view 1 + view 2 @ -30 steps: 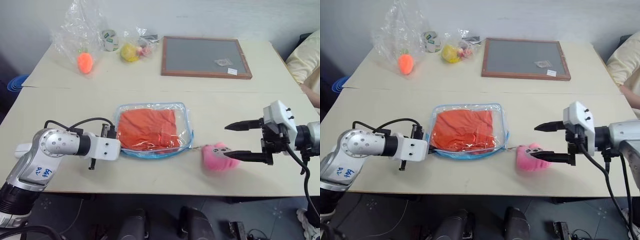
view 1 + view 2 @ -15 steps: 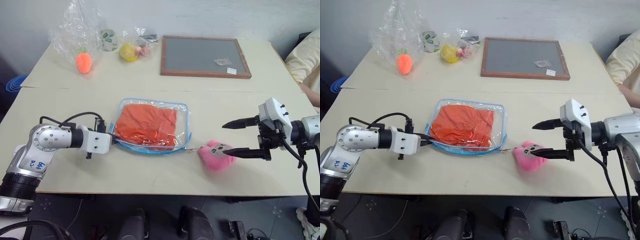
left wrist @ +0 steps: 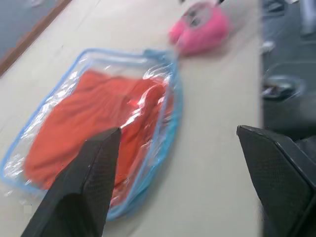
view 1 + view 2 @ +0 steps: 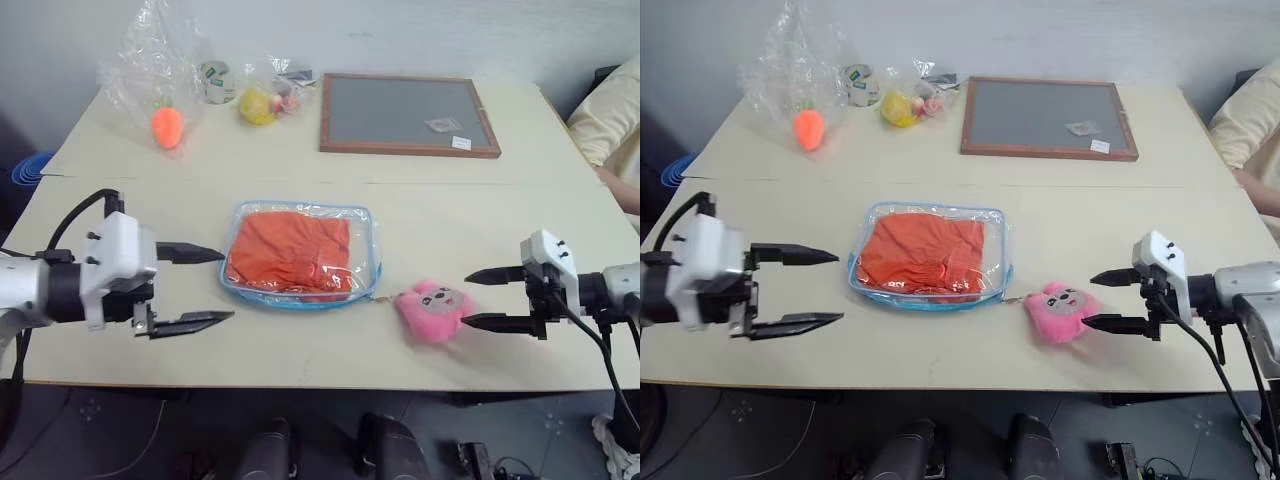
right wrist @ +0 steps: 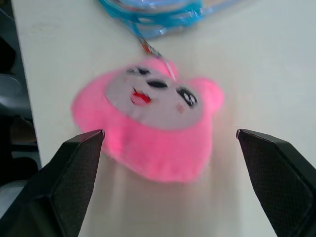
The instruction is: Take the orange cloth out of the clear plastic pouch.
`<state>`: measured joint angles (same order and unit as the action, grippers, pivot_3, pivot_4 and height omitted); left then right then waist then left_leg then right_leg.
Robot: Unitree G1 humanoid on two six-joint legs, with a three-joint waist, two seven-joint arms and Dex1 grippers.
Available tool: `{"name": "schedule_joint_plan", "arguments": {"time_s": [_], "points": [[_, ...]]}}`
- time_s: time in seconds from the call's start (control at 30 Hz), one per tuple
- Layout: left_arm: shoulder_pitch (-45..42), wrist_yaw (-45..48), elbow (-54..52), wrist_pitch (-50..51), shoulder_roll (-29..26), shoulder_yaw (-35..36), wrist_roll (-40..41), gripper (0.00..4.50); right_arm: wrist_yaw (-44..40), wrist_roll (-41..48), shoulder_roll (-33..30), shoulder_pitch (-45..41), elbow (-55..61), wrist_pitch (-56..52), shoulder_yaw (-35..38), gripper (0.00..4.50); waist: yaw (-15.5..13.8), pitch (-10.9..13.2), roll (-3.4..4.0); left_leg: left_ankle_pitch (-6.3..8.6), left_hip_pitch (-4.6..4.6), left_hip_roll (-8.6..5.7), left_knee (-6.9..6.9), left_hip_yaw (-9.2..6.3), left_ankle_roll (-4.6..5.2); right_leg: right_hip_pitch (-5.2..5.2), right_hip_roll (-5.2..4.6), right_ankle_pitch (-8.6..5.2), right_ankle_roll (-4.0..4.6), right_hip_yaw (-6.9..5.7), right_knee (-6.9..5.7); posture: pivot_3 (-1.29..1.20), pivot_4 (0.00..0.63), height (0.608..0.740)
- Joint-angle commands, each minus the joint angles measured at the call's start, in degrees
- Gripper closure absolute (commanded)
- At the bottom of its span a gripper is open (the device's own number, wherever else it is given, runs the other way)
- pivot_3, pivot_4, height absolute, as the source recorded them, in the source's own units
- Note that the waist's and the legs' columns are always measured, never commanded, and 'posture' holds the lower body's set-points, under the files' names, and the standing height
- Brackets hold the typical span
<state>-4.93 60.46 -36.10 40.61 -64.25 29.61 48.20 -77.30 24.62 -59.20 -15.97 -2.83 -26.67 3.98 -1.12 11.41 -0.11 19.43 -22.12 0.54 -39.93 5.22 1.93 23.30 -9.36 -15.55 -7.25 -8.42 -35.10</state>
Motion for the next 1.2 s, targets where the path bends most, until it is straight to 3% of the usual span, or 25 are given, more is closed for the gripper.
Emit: {"name": "schedule_joint_plan", "arguments": {"time_s": [0.03, 0.27, 0.47, 0.7, 0.83, 0.93, 1.13, 1.2], "points": [[-0.9, -2.7, -2.3, 4.4, -1.0, 2.1, 5.3, 0.5, -0.7, -1.7, 1.4, -0.2, -2.6, 2.9, -1.4, 0.38, 0.0, 0.0, 0.07, 0.0, 0.0, 0.0, 0.0, 0.03, -0.01, 0.01, 0.02, 0.0, 0.0, 0.02, -0.01, 0.0, 0.15, 0.74], [-1.8, -5.7, -3.7, 5.0, -0.7, 0.4, 4.8, 0.5, -2.8, 0.7, 3.9, -1.1, -2.5, 0.8, -1.5, 2.63, -0.1, 0.0, 0.07, 0.02, 0.0, 0.01, 0.0, 0.08, -0.05, 0.04, 0.08, 0.0, 0.01, 0.07, 0.0, 0.0, 0.15, 0.74], [-1.5, -5.7, -3.4, 4.7, -1.0, 0.2, 4.0, 0.5, -6.7, 7.5, 3.2, 0.6, 7.6, -3.7, -0.5, 4.49, -0.1, 0.0, 0.08, 0.05, -0.02, 0.05, 0.0, 0.09, -0.1, 0.07, 0.14, 0.0, 0.02, 0.1, 0.01, 0.0, 0.15, 0.74], [-3.2, -6.6, -2.7, 3.2, -0.5, -2.0, 2.1, 0.5, -5.0, 8.9, 8.2, -3.8, 19.8, -4.6, -7.4, 4.49, -0.1, 0.0, 0.07, 0.11, -0.01, 0.14, 0.0, 0.1, -0.2, 0.11, 0.24, -0.01, 0.07, 0.15, 0.02, 0.0, 0.15, 0.74], [-3.9, -6.9, -2.6, 3.2, -0.6, -2.9, 2.0, 0.5, -1.3, 2.9, 11.7, -6.3, 19.8, -1.6, -13.5, 4.49, -0.2, 0.0, 0.05, 0.13, -0.04, 0.14, -0.01, 0.12, -0.2, 0.12, 0.26, -0.01, 0.07, 0.16, 0.06, 0.0, 0.15, 0.74], [-3.7, -6.9, -2.6, 2.3, -0.7, -4.2, 0.1, 0.5, 4.8, -5.0, 17.9, -8.0, 18.2, 5.2, -18.7, 4.49, 0.0, 0.0, 0.02, 0.14, 0.0, 0.15, -0.02, 0.17, -0.23, 0.13, 0.32, -0.01, 0.08, 0.19, 0.02, 0.0, 0.15, 0.74], [-3.5, -7.0, -2.8, 1.6, -0.5, -5.4, -2.2, 0.5, 4.6, -7.9, 19.2, -7.1, 17.0, 8.3, -21.5, 4.49, -0.2, 0.0, 0.02, 0.19, -0.08, 0.15, -0.02, 0.27, -0.31, 0.25, 0.54, -0.02, 0.11, 0.32, 0.1, 0.0, 0.15, 0.74], [-4.6, -7.3, -2.1, 1.0, -0.2, -6.8, -2.8, 0.5, 3.9, -8.3, 18.9, -7.4, 15.9, 7.8, -22.2, 3.96, -0.2, 0.0, 0.02, 0.21, -0.04, 0.18, -0.03, 0.28, -0.34, 0.23, 0.62, -0.02, 0.14, 0.34, 0.09, 0.0, 0.15, 0.74]]}}
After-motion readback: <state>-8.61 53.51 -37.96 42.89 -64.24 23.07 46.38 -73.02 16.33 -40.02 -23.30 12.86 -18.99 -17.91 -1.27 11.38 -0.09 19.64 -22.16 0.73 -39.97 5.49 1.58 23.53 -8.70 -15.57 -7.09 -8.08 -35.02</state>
